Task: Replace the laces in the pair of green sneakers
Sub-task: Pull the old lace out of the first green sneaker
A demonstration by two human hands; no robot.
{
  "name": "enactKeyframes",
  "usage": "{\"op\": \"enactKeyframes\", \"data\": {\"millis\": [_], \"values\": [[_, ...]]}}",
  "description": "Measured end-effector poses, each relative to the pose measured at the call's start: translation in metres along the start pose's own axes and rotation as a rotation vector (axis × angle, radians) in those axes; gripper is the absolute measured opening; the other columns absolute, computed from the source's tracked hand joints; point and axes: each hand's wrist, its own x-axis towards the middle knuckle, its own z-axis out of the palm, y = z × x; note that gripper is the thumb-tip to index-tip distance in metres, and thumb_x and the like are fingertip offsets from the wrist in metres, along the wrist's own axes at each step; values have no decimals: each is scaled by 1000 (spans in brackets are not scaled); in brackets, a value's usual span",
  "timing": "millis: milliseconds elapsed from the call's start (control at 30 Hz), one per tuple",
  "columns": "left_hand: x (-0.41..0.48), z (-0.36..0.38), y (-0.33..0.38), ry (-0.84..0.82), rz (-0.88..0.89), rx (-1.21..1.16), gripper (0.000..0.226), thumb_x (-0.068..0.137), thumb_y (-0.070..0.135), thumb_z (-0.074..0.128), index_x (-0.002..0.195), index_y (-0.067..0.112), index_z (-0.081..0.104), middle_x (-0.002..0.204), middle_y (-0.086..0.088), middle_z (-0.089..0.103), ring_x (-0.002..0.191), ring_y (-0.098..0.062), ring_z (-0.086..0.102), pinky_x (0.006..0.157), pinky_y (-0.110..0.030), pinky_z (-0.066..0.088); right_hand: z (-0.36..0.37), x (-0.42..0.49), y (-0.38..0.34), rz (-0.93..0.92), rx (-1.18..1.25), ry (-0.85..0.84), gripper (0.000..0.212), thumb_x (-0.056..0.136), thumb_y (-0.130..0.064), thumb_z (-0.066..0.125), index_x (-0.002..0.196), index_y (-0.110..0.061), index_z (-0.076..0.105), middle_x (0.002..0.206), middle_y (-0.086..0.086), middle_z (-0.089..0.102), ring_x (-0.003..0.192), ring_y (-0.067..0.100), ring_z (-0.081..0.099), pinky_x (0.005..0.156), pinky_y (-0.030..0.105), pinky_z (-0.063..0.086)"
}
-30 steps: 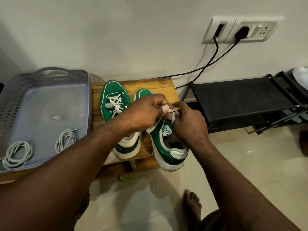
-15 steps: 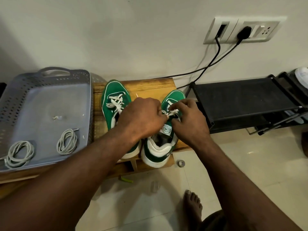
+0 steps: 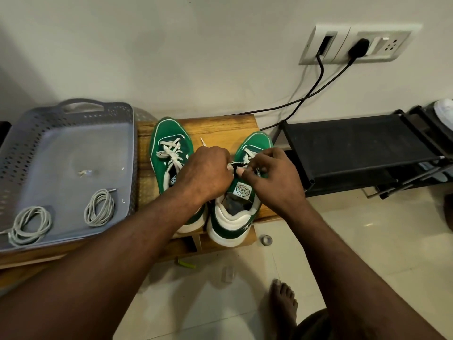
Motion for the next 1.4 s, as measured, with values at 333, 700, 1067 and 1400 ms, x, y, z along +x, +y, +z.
{"op": "enactKeyframes", "data": {"millis": [333,700,1067,1400], "values": [[-1,3,-1,28,-7,12,22,92,26,68,112,21,76,101,-8,75,94,-30,68,84,-42,59,2,0,-5,1,176,-63,6,86,-31,81,87,-33,76,129,-10,54,131,16,43,103,42,51],[0,1,0,-8,2,-37,25,94,31,69,118,27,75,109,-4,76,101,-28,69,91,-43,59,2,1,-2,96,-8,-28,25,84,-45,83,72,-45,62,120,-17,52,133,14,35,111,56,42],[1,-1,-1,-21,-2,-24,23,94,28,68,115,25,78,106,-6,76,98,-28,69,88,-40,59,-15,5,2,137,622,63,43,75,-59,75,85,-17,74,106,3,70,106,23,66,94,49,55],[2,3,-3,-6,16,-35,21,96,33,69,115,26,78,108,-3,77,100,-25,70,91,-41,59,-1,3,-1,79,-128,-64,12,87,-44,81,86,-38,71,128,-13,55,136,18,33,105,43,35]]}}
